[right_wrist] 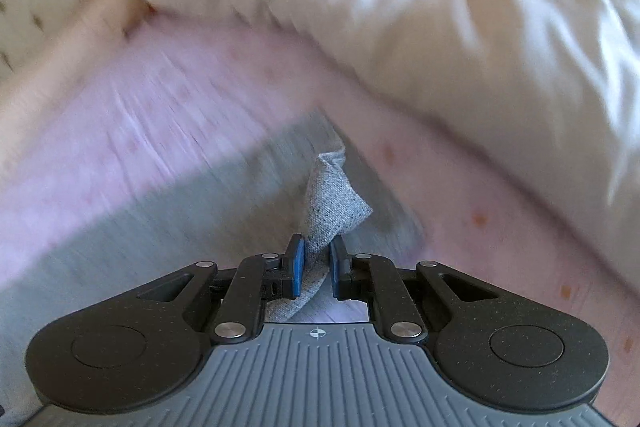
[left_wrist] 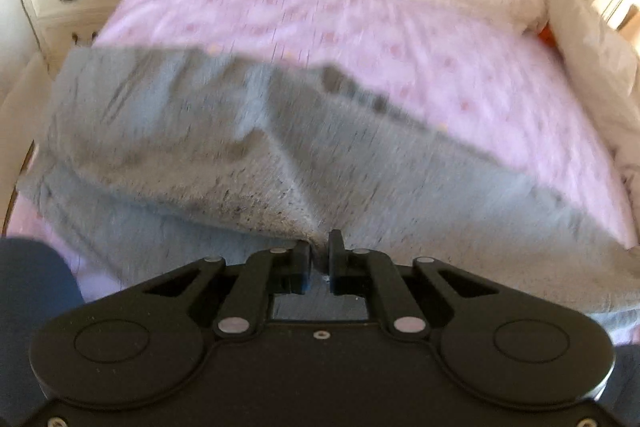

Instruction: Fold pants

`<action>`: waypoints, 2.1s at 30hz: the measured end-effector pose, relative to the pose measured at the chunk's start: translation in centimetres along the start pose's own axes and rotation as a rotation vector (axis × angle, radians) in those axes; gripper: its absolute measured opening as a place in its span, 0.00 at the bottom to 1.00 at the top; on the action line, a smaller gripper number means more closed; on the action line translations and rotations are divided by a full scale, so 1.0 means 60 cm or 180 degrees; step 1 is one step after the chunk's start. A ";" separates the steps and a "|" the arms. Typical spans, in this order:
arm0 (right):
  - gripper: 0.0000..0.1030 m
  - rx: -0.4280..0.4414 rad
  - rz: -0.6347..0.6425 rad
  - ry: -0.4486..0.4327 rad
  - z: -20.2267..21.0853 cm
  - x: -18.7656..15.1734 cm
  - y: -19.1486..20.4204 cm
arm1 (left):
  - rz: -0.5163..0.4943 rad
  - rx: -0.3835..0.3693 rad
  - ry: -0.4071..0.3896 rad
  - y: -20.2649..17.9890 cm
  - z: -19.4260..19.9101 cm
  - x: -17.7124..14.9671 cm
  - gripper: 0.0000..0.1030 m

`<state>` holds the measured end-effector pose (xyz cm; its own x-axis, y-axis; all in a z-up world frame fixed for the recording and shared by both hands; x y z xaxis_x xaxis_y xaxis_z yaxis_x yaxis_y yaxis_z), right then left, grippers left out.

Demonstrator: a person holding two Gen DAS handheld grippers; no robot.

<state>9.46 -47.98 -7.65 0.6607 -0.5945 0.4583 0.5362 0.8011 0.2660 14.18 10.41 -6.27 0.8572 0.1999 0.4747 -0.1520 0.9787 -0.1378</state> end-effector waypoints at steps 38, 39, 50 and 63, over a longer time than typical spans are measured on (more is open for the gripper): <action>0.07 -0.0140 -0.0054 -0.0243 0.012 0.027 -0.056 | -0.0242 0.0204 0.0306 -0.004 -0.065 -0.047 0.12; 0.07 -0.0156 -0.0089 -0.0196 0.004 0.023 -0.062 | -0.0254 0.0216 0.0302 -0.005 -0.065 -0.047 0.12; 0.21 -0.0182 0.0112 -0.0697 0.067 0.047 0.006 | -0.0267 0.0202 0.0321 -0.004 -0.062 -0.048 0.19; 0.21 0.1120 0.1468 -0.0278 0.116 -0.078 0.347 | -0.0312 0.0189 0.0403 0.002 -0.031 -0.063 0.26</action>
<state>13.90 -28.03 1.64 0.7306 -0.1830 0.6578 -0.0129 0.9595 0.2813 11.85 9.71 -9.68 0.9239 0.0996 0.3695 -0.0902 0.9950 -0.0427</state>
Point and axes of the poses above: each gripper's, at about its wrist camera, not at the fingertips, and z roughly against the way its jaws point, y to its left, x to its top, the point moved 7 cm from there along -z, roughly the way its jaws point, and after that the axes turned 9 degrees about -z, right-handed, at the moved point
